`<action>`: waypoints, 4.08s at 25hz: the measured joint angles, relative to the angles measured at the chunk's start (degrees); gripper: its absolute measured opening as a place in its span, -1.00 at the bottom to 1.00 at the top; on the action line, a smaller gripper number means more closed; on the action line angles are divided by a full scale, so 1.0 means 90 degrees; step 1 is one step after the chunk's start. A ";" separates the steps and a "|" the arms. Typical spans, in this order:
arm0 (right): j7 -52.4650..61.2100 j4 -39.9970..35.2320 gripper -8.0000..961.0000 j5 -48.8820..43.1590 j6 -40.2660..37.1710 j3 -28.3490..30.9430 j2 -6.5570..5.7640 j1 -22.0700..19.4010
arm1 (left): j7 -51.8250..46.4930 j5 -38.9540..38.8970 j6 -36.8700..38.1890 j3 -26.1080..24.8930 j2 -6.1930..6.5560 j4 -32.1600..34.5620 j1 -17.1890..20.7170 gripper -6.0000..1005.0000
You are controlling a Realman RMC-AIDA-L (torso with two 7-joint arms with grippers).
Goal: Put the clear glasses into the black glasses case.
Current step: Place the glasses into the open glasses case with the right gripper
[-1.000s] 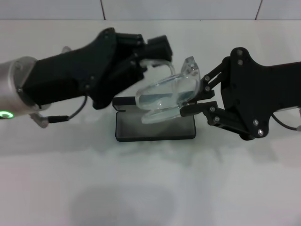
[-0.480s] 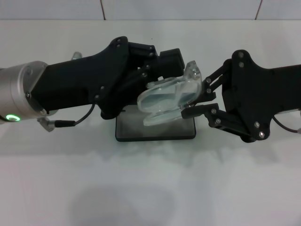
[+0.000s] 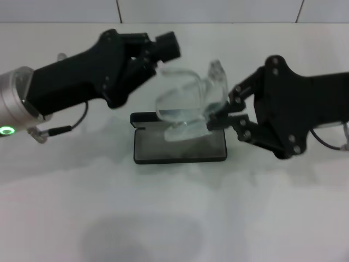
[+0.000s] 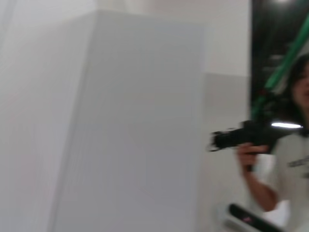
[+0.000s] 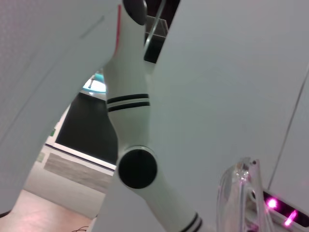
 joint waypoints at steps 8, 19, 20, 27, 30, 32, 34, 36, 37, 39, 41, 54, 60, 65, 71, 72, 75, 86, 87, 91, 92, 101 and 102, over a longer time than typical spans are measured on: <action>0.2054 -0.0854 -0.77 -0.0942 0.0547 -0.0011 -0.0056 0.0349 | 0.0086 0.0031 -0.0617 -0.0905 0.0342 0.0007 0.0526 -0.90; 0.6264 -0.3139 -0.77 -0.3849 0.0346 -0.0101 -0.0059 0.1262 | 0.0247 0.0135 -0.1279 -0.1199 0.0517 0.0103 0.1082 -0.90; 0.6464 -0.3142 -0.76 -0.4108 0.0266 -0.0103 -0.0054 0.1391 | 0.0247 0.0204 -0.1331 -0.1201 0.0534 0.0124 0.1097 -0.90; 0.6938 -0.2728 -0.76 -0.4996 0.0141 -0.0112 -0.0017 0.2110 | 0.0100 0.1260 -0.1328 -0.1183 0.0670 0.0497 0.1216 -0.90; 0.6957 -0.2685 -0.76 -0.5041 0.0280 -0.0116 -0.0025 0.2209 | -0.0148 0.1796 -0.1147 -0.1172 0.0682 0.0748 0.1324 -0.90; 0.6960 -0.2629 -0.76 -0.5066 0.0352 -0.0116 -0.0042 0.2263 | -0.0265 0.2065 -0.0941 -0.1172 0.0684 0.0842 0.1364 -0.90; 0.6963 -0.2470 -0.75 -0.5152 0.0389 -0.0117 -0.0052 0.2358 | -0.0412 0.2302 -0.0570 -0.1172 0.0703 0.0908 0.1369 -0.90; 0.6957 -0.2239 -0.75 -0.5307 0.0405 -0.0119 -0.0051 0.2492 | -0.0520 0.2444 -0.0149 -0.1172 0.0729 0.0930 0.1349 -0.90; 0.6942 -0.2081 -0.75 -0.5405 0.0432 -0.0131 -0.0044 0.2582 | -0.0567 0.2508 0.0086 -0.1170 0.0742 0.0936 0.1336 -0.90; 0.6903 -0.1734 -0.75 -0.5530 0.0574 -0.0249 -0.0027 0.2767 | -0.0636 0.2565 0.0459 -0.1163 0.0743 0.0938 0.1330 -0.90; 0.6848 -0.1421 -0.75 -0.5575 0.0844 -0.0471 -0.0025 0.2899 | -0.0693 0.2623 0.0723 -0.1101 0.0708 0.0925 0.1320 -0.88; 0.6510 -0.0437 -0.74 -0.5589 0.2201 -0.2055 0.0021 0.3534 | 0.0172 0.2691 0.0825 -0.0025 0.0107 0.0809 0.1147 -0.81; 0.6550 -0.0394 -0.73 -0.5465 0.2725 -0.2705 0.0031 0.3615 | 0.0799 0.2753 0.0779 -0.0011 0.0070 0.0356 0.0984 -0.80; 0.6560 -0.0386 -0.73 -0.5430 0.2894 -0.2793 0.0031 0.3658 | 0.0975 0.2829 0.0696 -0.0039 0.0084 0.0095 0.0820 -0.79; 0.6624 -0.0299 -0.73 -0.5400 0.3151 -0.3010 0.0031 0.3727 | 0.1086 0.2843 0.0387 -0.0011 0.0021 0.0088 0.0830 -0.72; 0.6674 -0.0208 -0.72 -0.5345 0.3230 -0.3069 0.0031 0.3778 | 0.1136 0.2844 0.0373 -0.0011 0.0018 0.0088 0.0844 -0.65; 0.6716 -0.0078 -0.72 -0.5216 0.3343 -0.3181 0.0031 0.3843 | 0.1245 0.2844 0.0364 -0.0009 0.0015 0.0089 0.0866 -0.43; 0.6794 0.0147 -0.71 -0.5131 0.3656 -0.3535 0.0030 0.3891 | 0.1473 0.2844 0.0199 -0.0025 -0.0056 0.0048 0.0885 -0.28; 0.6793 0.0161 -0.71 -0.5117 0.3678 -0.3538 0.0030 0.3886 | 0.1487 0.2844 0.0182 -0.0026 -0.0061 0.0036 0.0883 -0.28; 0.6778 0.0189 -0.71 -0.5069 0.3722 -0.3575 0.0031 0.3852 | 0.1508 0.2843 0.0102 -0.0037 -0.0106 0.0008 0.0871 -0.28; 0.6778 0.0194 -0.71 -0.5047 0.3725 -0.3598 0.0030 0.3843 | 0.1509 0.2842 0.0074 -0.0045 -0.0121 0.0002 0.0870 -0.28; 0.6836 0.0259 -0.70 -0.4881 0.3763 -0.3702 0.0031 0.3847 | 0.1509 0.2839 0.0042 -0.0026 -0.0170 -0.0044 0.0894 -0.29; 0.6845 0.0261 -0.70 -0.4867 0.3769 -0.3702 0.0031 0.3848 | 0.1509 0.2839 0.0043 -0.0034 -0.0174 -0.0073 0.0896 -0.29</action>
